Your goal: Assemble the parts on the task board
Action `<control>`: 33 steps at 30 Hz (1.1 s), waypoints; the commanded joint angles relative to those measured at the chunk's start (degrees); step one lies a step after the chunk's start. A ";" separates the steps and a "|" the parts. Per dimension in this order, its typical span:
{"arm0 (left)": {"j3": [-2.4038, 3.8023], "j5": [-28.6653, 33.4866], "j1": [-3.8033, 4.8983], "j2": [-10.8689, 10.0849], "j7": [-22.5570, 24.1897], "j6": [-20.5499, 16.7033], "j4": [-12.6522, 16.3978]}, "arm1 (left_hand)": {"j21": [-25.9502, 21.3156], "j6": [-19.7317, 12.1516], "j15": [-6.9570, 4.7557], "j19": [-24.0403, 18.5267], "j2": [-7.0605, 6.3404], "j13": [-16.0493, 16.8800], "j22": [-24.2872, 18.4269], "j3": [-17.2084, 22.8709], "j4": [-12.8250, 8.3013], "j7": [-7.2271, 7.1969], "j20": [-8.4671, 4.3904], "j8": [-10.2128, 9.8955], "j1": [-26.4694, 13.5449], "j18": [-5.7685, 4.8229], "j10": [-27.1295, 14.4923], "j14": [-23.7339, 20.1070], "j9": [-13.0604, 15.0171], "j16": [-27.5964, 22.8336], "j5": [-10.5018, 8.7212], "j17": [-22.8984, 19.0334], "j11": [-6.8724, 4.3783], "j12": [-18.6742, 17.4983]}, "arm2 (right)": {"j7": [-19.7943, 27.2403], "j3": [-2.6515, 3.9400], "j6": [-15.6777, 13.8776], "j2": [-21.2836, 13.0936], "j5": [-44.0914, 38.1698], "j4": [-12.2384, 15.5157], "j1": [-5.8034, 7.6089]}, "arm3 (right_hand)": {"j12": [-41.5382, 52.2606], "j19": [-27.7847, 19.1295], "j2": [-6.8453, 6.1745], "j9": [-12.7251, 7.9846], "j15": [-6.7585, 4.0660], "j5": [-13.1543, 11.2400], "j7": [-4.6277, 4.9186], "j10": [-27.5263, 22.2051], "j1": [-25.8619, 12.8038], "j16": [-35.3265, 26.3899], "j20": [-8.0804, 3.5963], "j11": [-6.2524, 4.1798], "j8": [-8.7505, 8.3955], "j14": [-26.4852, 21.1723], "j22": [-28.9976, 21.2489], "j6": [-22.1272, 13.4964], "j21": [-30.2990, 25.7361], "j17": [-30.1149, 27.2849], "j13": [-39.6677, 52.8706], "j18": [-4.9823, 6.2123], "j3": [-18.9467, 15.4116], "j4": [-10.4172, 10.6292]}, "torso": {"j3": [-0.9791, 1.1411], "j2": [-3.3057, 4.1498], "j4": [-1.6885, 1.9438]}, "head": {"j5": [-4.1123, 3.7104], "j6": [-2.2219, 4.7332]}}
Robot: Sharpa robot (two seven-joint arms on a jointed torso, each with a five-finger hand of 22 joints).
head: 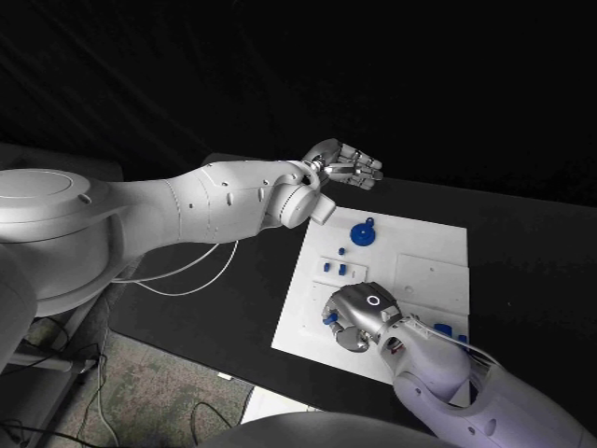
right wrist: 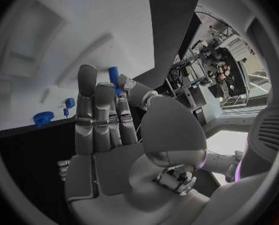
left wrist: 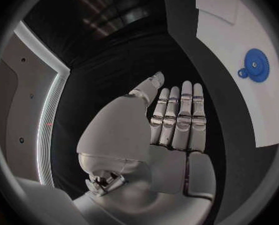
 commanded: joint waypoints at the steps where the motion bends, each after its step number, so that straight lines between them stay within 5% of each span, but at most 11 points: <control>1: 0.03 0.16 0.01 0.16 0.43 0.87 0.03 | 0.23 -0.29 0.12 0.27 0.59 0.05 -0.10 -0.03 0.14 -0.10 0.10 -0.22 0.14 -0.51 -0.23 -0.41 0.09 -0.15 0.15 0.03 -0.04 0.09 | -0.11 -0.28 2.99 -0.07 -1.07 -0.12 -0.09 | 0.40 1.87 0.59 0.10 -0.43 0.16 -0.03 2.48 0.08 -0.28 -0.33 -2.16 0.18 -0.10 0.07 0.30 -0.28 0.09 0.05 0.78 0.16 0.07 | 0.02 0.00 0.02 | 0.04 -0.08; 33: 0.01 0.15 -0.02 0.50 0.23 1.24 -0.15 | 0.23 -0.29 0.12 0.27 0.59 0.05 -0.10 -0.03 0.14 -0.10 0.10 -0.22 0.14 -0.51 -0.23 -0.41 0.09 -0.15 0.15 0.03 -0.04 0.09 | -0.23 -1.08 2.76 1.81 -2.31 -0.18 0.09 | 0.38 1.84 0.30 0.09 -0.26 0.78 0.15 1.72 -0.80 -0.38 -0.17 -2.01 0.19 -0.12 0.29 -0.26 -0.72 -0.10 0.05 0.76 -0.49 0.34 | -0.05 0.01 0.07 | -0.09 -0.17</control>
